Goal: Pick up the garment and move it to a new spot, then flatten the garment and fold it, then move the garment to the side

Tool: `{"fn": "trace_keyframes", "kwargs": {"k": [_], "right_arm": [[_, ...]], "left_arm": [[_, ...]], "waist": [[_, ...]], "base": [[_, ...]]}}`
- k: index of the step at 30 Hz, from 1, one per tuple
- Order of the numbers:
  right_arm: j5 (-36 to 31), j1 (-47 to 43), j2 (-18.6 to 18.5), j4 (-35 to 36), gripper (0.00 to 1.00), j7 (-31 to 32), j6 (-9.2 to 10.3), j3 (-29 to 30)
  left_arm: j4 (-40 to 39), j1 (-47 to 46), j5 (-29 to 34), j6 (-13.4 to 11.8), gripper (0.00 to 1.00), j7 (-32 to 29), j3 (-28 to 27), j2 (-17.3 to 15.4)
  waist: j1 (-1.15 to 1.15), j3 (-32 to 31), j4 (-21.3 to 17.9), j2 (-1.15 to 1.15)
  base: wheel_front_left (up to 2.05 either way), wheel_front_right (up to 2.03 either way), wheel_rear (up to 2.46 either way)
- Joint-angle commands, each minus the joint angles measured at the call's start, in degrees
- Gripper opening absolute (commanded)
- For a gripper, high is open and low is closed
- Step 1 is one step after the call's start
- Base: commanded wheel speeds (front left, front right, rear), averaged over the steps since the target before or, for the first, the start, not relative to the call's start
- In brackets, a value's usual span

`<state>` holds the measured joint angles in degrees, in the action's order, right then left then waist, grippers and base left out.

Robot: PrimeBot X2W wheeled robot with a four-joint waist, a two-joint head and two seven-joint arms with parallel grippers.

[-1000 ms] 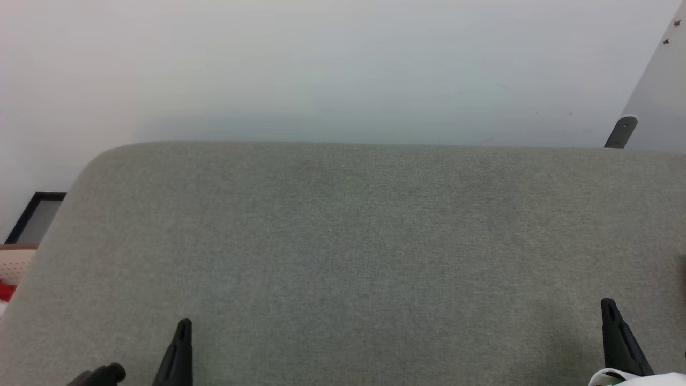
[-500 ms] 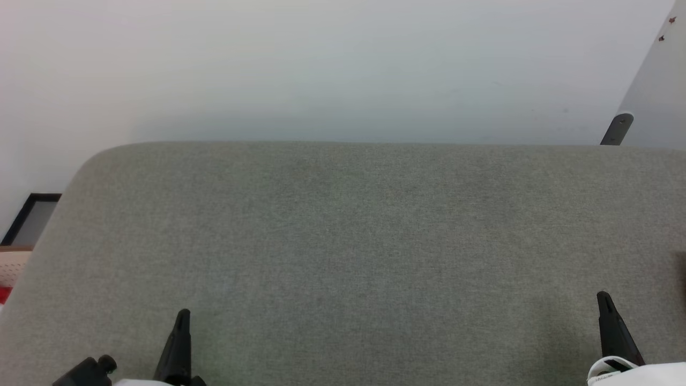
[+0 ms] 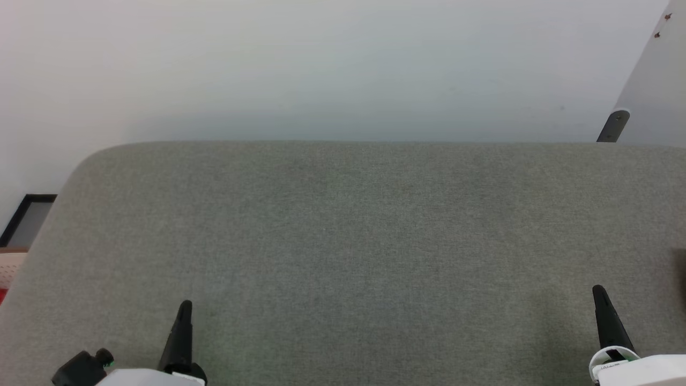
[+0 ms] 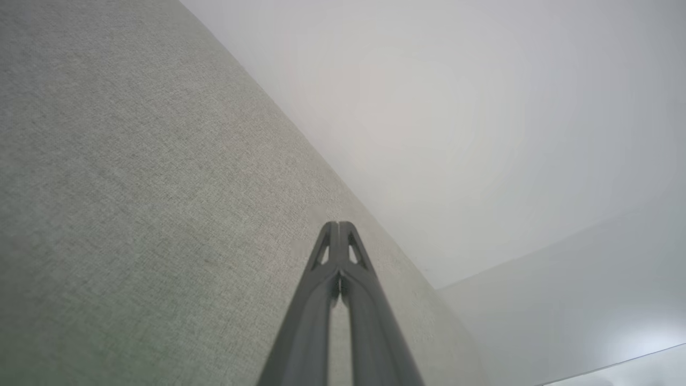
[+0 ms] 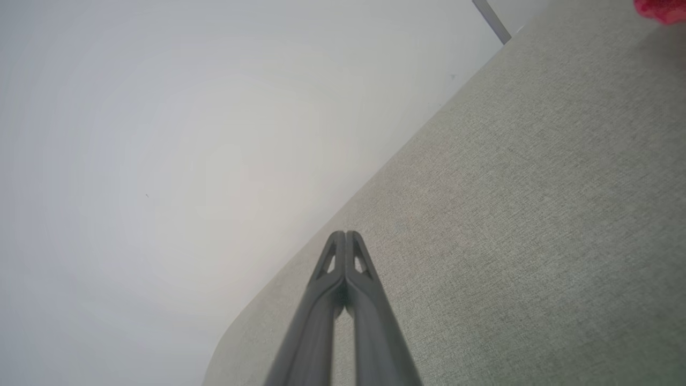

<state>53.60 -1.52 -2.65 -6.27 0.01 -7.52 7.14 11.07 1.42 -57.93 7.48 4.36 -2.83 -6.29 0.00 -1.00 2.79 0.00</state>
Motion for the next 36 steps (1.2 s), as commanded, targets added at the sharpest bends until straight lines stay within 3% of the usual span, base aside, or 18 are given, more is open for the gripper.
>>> {"fn": "trace_keyframes", "kwargs": {"k": [1, 36], "right_arm": [[1.9, 1.4, -0.2, 0.2, 0.0, 0.3, 0.02, 0.0], [22.8, 5.3, -0.3, -4.3, 0.0, 3.9, 0.02, -0.4]], "left_arm": [[-0.4, -1.3, -1.7, 0.0, 0.0, -0.5, -0.4, -0.1], [1.5, -5.1, -20.4, 0.0, 0.0, -6.3, -2.2, 1.7]], "waist": [[0.0, 0.0, -0.1, 0.0], [0.0, 0.6, -1.4, 0.0]], "base": [[0.0, 0.0, 0.0], [0.0, 0.0, 0.0]]}}
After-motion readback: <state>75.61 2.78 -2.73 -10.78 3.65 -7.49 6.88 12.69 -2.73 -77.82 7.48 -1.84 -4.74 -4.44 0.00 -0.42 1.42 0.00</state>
